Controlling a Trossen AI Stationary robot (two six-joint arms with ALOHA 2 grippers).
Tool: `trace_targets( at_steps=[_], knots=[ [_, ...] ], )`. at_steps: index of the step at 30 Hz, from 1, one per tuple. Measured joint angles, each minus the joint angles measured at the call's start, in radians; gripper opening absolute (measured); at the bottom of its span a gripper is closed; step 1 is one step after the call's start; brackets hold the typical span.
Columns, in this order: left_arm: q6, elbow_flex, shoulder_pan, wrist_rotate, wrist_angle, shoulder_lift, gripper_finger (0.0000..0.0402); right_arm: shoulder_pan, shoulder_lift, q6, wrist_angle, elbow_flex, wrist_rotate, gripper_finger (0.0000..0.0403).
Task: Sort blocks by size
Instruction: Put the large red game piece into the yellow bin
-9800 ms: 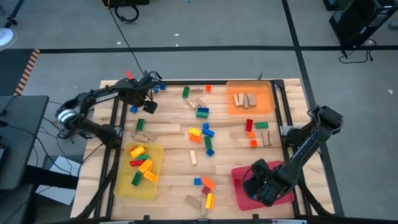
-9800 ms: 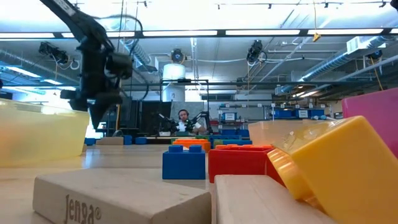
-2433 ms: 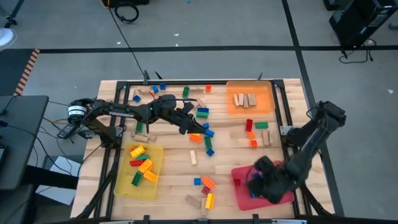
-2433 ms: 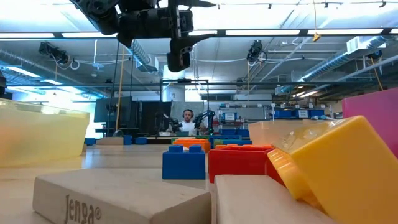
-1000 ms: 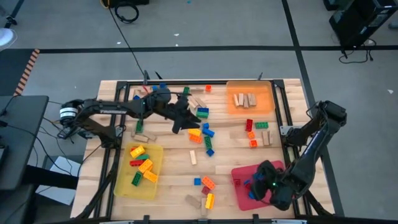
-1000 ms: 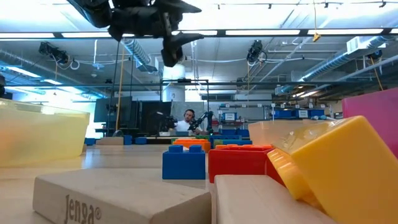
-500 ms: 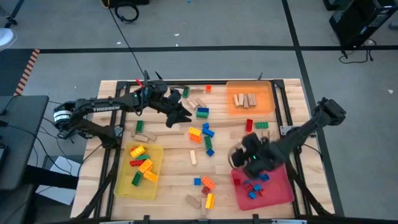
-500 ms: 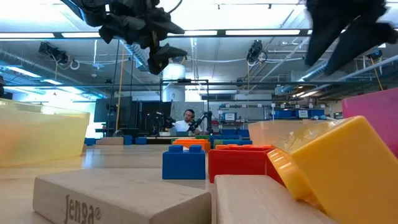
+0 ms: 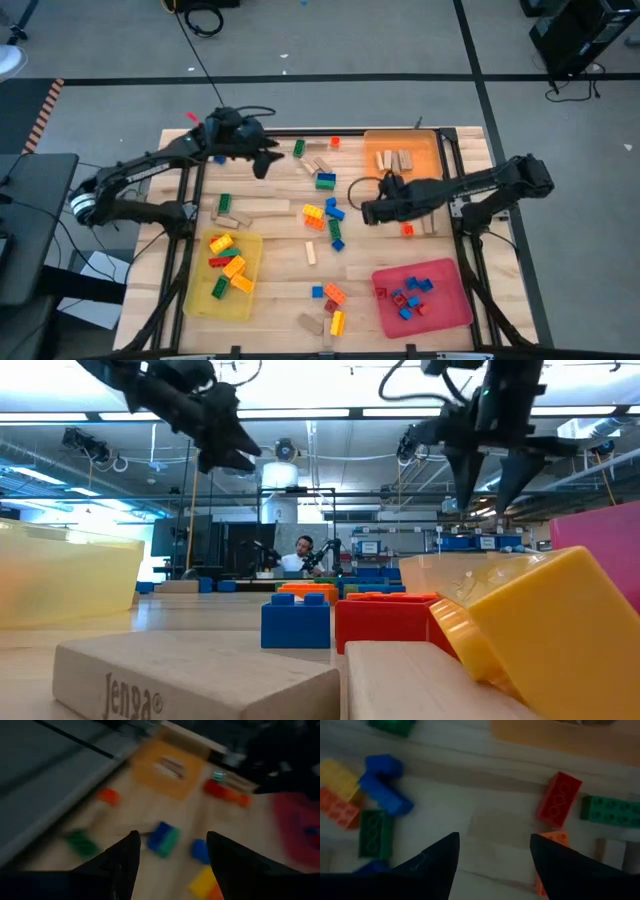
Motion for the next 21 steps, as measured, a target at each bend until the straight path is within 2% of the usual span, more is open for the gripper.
trace_targets(
  at_steps=[3, 9, 13, 18, 21],
  knots=[
    [0.042, 0.000, 0.007, -0.063, -0.035, -0.052, 0.0234, -0.069, 0.000, 0.000, -0.016, -0.005, -0.030, 0.0268],
    [0.077, 0.000, 0.007, -0.074, -0.097, -0.111, 0.0234, -0.182, 0.000, 0.000, -0.010, -0.087, -0.083, 0.0297],
    [0.077, 0.000, 0.006, -0.089, -0.165, -0.144, 0.0234, -0.216, -0.001, -0.008, 0.080, -0.166, -0.098, 0.0313],
    [0.075, 0.000, 0.006, -0.191, -0.221, -0.201, 0.0234, -0.257, -0.002, 0.000, 0.149, -0.229, -0.131, 0.0315],
    [0.076, 0.000, 0.006, -0.216, -0.221, -0.237, 0.0234, -0.273, -0.002, 0.007, 0.178, -0.276, -0.144, 0.0308]
  ],
)
